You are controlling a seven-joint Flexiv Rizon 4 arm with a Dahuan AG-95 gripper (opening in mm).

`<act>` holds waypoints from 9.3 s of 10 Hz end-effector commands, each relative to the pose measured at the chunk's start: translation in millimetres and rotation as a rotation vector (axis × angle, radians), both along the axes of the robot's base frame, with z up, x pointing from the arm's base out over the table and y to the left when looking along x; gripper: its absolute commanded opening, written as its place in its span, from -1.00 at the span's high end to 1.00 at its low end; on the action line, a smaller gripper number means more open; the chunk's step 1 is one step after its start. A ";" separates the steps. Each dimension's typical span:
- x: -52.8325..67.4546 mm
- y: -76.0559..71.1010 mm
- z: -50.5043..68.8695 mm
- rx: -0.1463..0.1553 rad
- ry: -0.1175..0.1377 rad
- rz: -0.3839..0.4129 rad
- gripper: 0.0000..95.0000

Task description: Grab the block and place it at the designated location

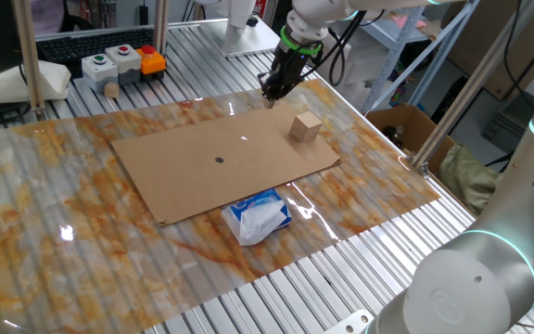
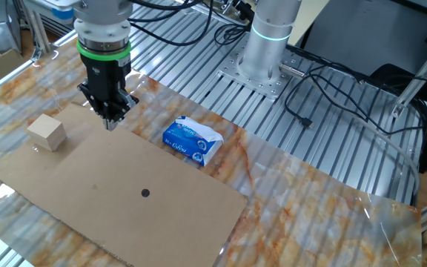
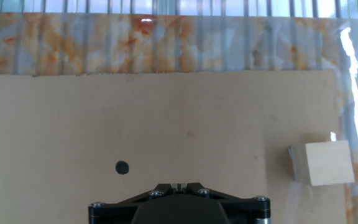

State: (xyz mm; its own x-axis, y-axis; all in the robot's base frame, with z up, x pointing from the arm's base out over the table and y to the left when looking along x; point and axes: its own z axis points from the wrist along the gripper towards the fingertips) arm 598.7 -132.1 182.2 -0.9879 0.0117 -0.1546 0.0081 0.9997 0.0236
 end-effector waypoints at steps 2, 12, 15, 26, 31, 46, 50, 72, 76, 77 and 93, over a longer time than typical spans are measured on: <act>-0.7 -0.6 0.2 -0.012 0.052 -0.022 1.00; -0.7 -0.6 0.2 -0.023 0.130 -0.179 1.00; -0.7 -0.6 0.2 0.004 0.147 -0.138 1.00; 0.3 -2.6 1.4 -0.007 0.117 -0.236 1.00; 8.9 -26.5 4.6 -0.013 0.125 -0.180 1.00; 18.4 -125.0 5.9 -0.029 0.120 0.074 1.00; 26.1 -153.0 8.7 -0.040 0.117 0.128 1.00; 30.0 -213.3 -46.9 -0.033 0.066 0.202 1.00; 29.1 -212.7 -47.9 -0.034 0.061 0.201 1.00; 29.0 -212.7 -48.1 -0.034 0.060 0.202 1.00; 29.0 -212.7 -48.1 0.006 0.046 0.181 1.00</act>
